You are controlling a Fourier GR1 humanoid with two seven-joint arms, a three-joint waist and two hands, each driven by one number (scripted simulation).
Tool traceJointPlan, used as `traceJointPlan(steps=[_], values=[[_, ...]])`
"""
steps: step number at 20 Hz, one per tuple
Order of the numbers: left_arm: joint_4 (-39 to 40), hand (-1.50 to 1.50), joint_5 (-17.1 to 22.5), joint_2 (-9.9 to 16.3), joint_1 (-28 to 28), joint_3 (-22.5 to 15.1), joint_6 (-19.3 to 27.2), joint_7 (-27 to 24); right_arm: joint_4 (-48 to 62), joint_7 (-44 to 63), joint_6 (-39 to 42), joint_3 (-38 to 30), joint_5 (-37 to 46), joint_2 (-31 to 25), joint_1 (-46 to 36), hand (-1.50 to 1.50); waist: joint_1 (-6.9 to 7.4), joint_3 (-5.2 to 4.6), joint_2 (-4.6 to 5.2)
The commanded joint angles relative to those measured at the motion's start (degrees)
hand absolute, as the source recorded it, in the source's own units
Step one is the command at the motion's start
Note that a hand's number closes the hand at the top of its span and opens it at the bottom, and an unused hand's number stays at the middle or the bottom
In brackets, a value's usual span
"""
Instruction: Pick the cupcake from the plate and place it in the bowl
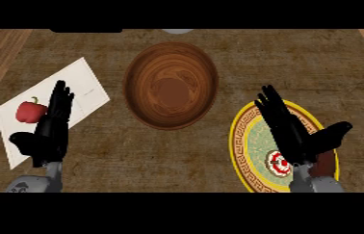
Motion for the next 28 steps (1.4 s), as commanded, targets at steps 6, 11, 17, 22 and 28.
traceJointPlan(steps=[6, 11, 17, 22, 28], values=[[-2.4, 0.0, -6.6, 8.2, -7.5, -0.6, -0.2, 4.7, 0.1, -4.4, 34.4, -3.2, -16.1, -10.8, -9.0, 1.5, -1.1, -0.93, -2.3], [-3.9, 0.0, -8.2, 5.8, -6.8, -4.6, -0.1, 8.9, 17.0, -24.5, 36.2, -16.2, -7.7, -17.0, -6.9, -1.5, -1.18, -1.34, -2.05], [-4.9, 0.0, -6.6, 6.9, -10.1, -3.2, -2.0, 13.3, 19.8, -38.9, 46.4, -17.1, 6.5, -27.0, -9.6, -1.5, -0.61, -1.39, -2.09], [-4.9, 0.0, -7.4, 7.3, -9.5, -2.9, -2.1, 13.5, 13.6, -40.4, 46.7, -13.0, 15.7, -34.9, -8.3, -1.5, -0.92, -1.49, -2.34], [-5.0, 0.0, -10.3, 4.5, -9.8, -5.2, -0.2, 14.1, 8.9, -38.0, 40.3, -5.9, 26.7, -38.3, -13.3, -1.5, -0.65, -1.6, -2.29]])
